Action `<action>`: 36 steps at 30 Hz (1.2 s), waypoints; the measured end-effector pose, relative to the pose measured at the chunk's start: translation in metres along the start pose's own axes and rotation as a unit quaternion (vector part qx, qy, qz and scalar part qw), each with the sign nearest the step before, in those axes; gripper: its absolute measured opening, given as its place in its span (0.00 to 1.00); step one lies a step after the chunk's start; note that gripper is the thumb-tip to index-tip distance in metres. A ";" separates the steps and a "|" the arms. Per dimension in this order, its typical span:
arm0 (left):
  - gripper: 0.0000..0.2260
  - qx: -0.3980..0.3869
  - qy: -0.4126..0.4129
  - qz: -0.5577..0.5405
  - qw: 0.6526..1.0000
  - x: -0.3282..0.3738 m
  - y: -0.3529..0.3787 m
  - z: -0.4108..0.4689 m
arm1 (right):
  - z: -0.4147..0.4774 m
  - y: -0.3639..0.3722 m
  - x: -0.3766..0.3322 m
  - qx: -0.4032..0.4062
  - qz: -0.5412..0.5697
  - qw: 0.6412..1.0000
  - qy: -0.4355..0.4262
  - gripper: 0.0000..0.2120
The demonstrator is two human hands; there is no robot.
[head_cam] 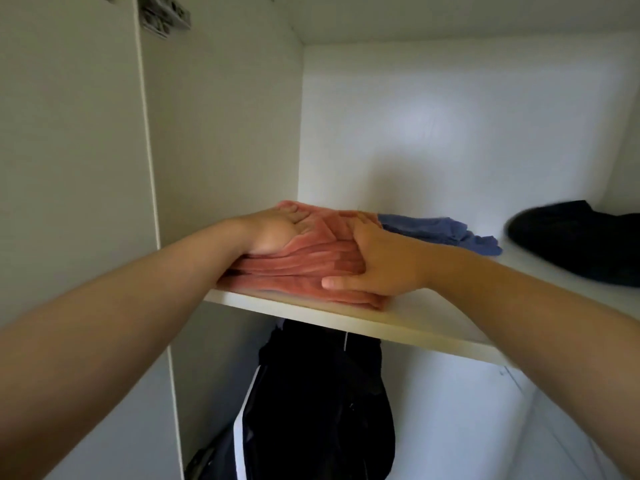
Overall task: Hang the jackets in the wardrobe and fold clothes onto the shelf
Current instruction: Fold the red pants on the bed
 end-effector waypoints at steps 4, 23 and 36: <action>0.27 0.064 -0.072 0.089 0.991 0.003 0.004 0.006 | 0.024 0.006 0.013 -0.006 -0.166 0.984 0.069 0.49; 0.27 -0.021 -0.086 0.009 0.996 -0.044 0.022 0.116 | 0.160 0.025 0.092 -0.071 -0.187 0.967 0.158 0.49; 0.34 -0.066 -0.069 0.051 0.994 -0.070 0.038 0.220 | 0.215 0.030 0.155 -0.072 -0.138 0.958 0.242 0.36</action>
Point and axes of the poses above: each hand's wrist, its own z-axis towards the middle knuckle, its own y-axis out of the palm, x = y × z, the point moved 4 cm from there along z, towards the middle knuckle, and after that the axes turned 1 degree about -y, right-handed, at the moved point
